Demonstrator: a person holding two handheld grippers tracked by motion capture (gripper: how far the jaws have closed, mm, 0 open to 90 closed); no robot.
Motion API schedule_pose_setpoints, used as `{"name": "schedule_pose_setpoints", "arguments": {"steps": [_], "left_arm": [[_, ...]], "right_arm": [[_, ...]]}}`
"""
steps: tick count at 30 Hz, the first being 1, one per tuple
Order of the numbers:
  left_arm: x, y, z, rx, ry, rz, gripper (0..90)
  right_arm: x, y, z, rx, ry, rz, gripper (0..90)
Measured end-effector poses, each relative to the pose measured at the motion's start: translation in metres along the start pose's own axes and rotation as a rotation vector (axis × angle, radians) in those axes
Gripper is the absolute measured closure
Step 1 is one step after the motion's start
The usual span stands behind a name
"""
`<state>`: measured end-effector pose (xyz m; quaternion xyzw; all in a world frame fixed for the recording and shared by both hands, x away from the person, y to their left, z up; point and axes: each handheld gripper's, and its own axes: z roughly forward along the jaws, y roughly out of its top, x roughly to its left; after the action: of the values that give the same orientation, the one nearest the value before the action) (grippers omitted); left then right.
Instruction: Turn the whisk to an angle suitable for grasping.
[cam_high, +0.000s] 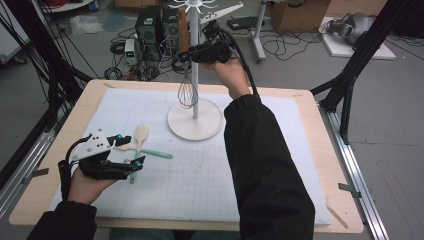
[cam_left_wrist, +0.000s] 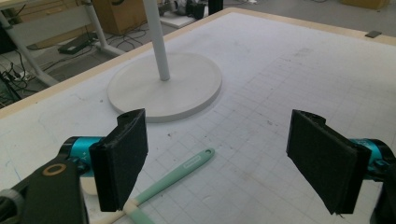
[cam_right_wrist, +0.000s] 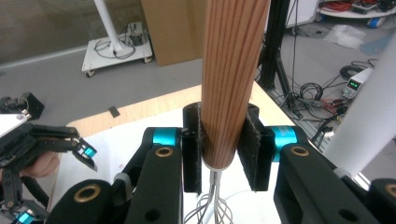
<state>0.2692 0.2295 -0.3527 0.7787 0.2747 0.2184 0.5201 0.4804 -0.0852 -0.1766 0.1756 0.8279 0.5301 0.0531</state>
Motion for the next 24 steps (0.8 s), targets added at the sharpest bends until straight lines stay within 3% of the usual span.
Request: {"name": "schedule_pose_setpoints", "arguments": {"steps": [15,24], "left_arm": [[0.0,0.0,-0.001,-0.004,0.002,0.001,21.0],[0.0,0.001,-0.002,-0.006,0.003,0.001,20.9]], "right_arm": [[-0.003,-0.006,-0.002,-0.018,-0.017,0.032,71.7],[0.005,-0.01,-0.015,-0.052,-0.068,0.031,56.9]]}}
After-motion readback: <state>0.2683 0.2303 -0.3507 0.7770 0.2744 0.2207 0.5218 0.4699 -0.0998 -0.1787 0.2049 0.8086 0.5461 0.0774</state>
